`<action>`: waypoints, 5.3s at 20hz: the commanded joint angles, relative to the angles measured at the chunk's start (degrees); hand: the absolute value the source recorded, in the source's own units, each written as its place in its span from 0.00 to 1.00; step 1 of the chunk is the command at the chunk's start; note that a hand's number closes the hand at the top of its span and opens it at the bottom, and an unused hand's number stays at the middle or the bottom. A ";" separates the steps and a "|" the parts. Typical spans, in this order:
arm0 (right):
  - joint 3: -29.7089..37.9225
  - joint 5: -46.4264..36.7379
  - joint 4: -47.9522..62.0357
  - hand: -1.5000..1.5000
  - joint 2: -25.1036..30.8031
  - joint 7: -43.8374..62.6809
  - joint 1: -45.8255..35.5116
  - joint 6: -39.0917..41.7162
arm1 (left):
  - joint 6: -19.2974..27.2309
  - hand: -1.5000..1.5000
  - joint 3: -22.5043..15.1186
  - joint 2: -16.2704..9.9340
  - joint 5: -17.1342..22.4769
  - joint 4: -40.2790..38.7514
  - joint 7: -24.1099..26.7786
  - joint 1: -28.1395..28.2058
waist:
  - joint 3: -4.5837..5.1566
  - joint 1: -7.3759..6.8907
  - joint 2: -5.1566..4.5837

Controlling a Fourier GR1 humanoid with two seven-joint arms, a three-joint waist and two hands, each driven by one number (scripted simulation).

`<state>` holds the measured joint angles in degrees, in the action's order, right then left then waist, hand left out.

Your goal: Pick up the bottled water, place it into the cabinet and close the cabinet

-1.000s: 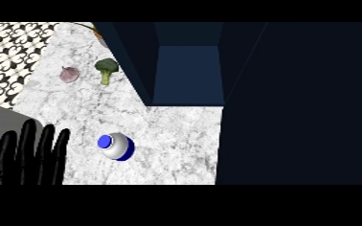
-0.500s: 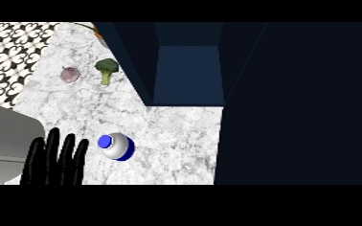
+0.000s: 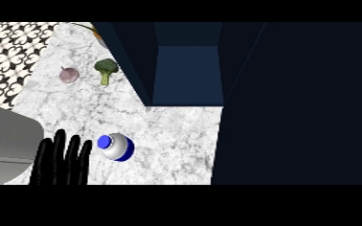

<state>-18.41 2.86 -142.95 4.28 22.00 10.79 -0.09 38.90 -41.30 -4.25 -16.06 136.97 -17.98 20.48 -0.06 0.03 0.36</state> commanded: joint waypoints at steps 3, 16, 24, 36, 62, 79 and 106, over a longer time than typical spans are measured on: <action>-4.57 -5.68 -7.07 0.00 -1.40 5.23 -2.04 -4.05 | 1.94 0.00 0.08 -0.29 -8.91 1.73 -2.39 -2.56 | 0.05 0.13 -0.12; -0.67 -2.38 -9.48 0.00 2.27 7.50 -1.50 -4.17 | 1.35 0.00 10.60 -3.50 -0.47 -0.39 -4.27 -5.31 | 0.08 0.28 -0.25; -3.56 -3.77 -12.88 0.00 3.10 9.39 -0.51 -5.61 | -0.85 0.00 18.85 -3.11 11.73 -13.11 8.26 -5.03 | 0.16 0.62 -0.17; -4.50 -4.19 -13.06 0.00 4.57 13.27 -4.99 -8.07 | -12.69 0.00 29.83 -2.30 26.46 -31.78 27.58 -2.05 | 0.19 0.31 -0.13; -10.41 -9.35 -11.24 0.00 5.94 12.57 -6.63 -11.31 | -27.20 0.00 41.97 2.29 33.12 -75.77 56.54 -14.01 | 0.14 0.60 -0.20; -5.15 -4.51 -11.92 0.00 8.24 12.42 -6.04 -11.67 | -31.75 0.00 44.24 4.22 39.96 -91.98 63.77 -25.91 | 0.09 0.58 -0.26; 6.53 1.97 -9.40 0.00 10.50 2.11 3.72 -6.96 | -45.06 1.00 33.79 -0.25 35.14 -101.34 68.46 -40.26 | 0.07 1.31 -0.24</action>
<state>-13.44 0.62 -142.95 14.20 20.80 10.06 -7.67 -0.84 -5.96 -3.36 20.19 35.80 50.46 -17.99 -0.01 1.19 0.03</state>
